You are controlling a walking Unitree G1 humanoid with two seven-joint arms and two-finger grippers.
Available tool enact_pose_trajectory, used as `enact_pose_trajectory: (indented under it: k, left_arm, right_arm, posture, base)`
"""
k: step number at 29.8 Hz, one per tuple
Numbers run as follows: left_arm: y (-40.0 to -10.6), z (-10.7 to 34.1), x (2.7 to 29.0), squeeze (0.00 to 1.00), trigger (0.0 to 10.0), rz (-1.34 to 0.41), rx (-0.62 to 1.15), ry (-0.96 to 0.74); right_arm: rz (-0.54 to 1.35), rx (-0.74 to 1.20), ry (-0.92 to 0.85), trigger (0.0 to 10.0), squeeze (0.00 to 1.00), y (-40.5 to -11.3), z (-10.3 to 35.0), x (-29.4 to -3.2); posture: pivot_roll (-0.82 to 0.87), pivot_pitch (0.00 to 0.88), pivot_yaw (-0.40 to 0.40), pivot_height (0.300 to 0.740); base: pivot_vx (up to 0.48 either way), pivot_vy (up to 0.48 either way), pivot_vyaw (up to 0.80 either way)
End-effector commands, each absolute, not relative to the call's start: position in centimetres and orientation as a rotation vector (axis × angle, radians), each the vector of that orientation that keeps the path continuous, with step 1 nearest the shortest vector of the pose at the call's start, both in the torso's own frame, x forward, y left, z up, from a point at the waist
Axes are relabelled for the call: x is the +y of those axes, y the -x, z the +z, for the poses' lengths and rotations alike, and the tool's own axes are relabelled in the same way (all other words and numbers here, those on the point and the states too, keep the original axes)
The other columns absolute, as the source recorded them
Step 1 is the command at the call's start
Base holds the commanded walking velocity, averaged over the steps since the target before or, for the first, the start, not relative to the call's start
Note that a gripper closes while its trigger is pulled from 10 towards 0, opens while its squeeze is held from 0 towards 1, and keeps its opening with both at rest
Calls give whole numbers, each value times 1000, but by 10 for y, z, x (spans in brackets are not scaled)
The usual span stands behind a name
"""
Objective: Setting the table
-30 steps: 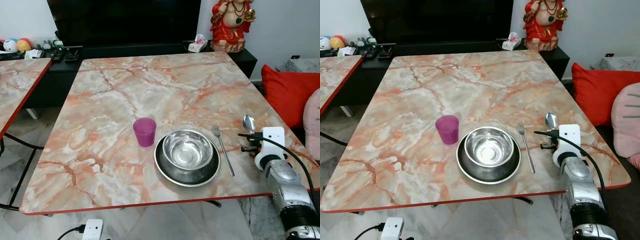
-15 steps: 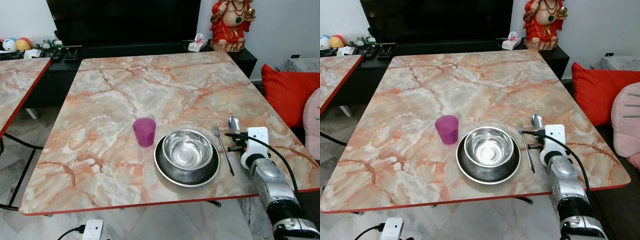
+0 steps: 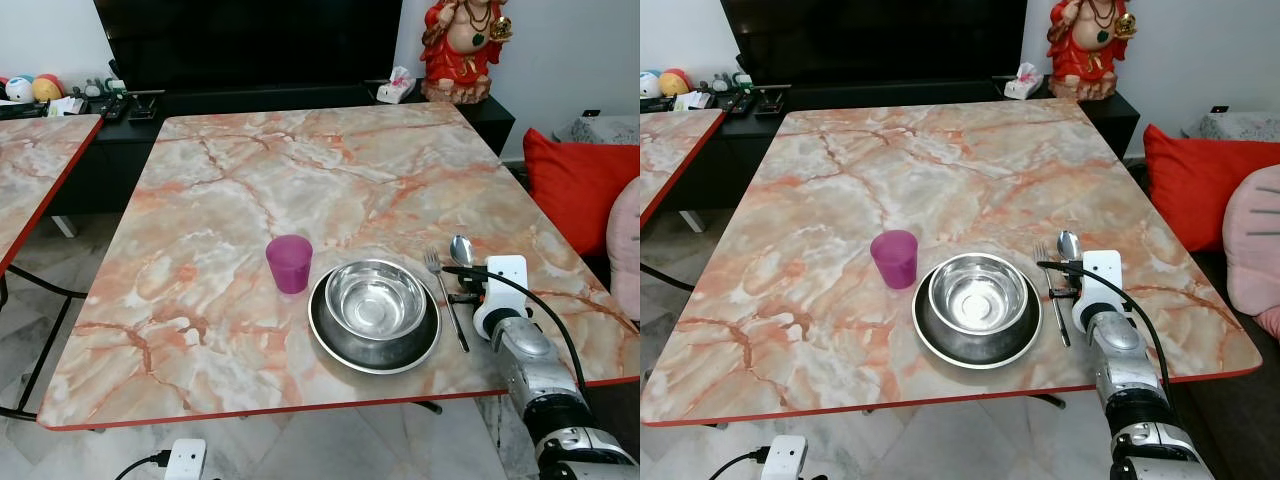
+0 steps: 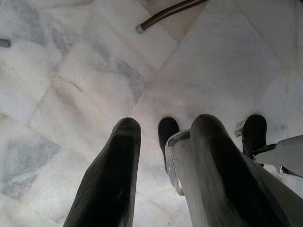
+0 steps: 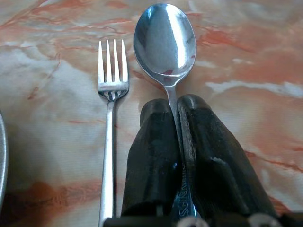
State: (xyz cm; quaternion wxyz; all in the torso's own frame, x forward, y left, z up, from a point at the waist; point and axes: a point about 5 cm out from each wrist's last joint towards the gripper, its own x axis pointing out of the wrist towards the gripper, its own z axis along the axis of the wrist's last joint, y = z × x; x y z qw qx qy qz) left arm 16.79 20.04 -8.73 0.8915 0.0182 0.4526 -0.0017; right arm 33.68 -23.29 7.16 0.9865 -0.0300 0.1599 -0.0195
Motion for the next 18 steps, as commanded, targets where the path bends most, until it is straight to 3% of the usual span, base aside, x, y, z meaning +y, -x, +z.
enact_pose_trajectory:
  k: [1,18]
  left_arm:
    - [-163,-90,200,0,10000,-5,965,-38]
    - [-163,-90,200,0,10000,-3,967,-36]
  right_arm:
    - [-32,303,64,10000,0,-341,75,-229]
    - [-40,315,66,10000,0,-341,70,-229]
  posture:
    - [33,22,-7,736]
    - [36,25,-9,736]
  base:
    - [0,0,0]
    - [0,0,0]
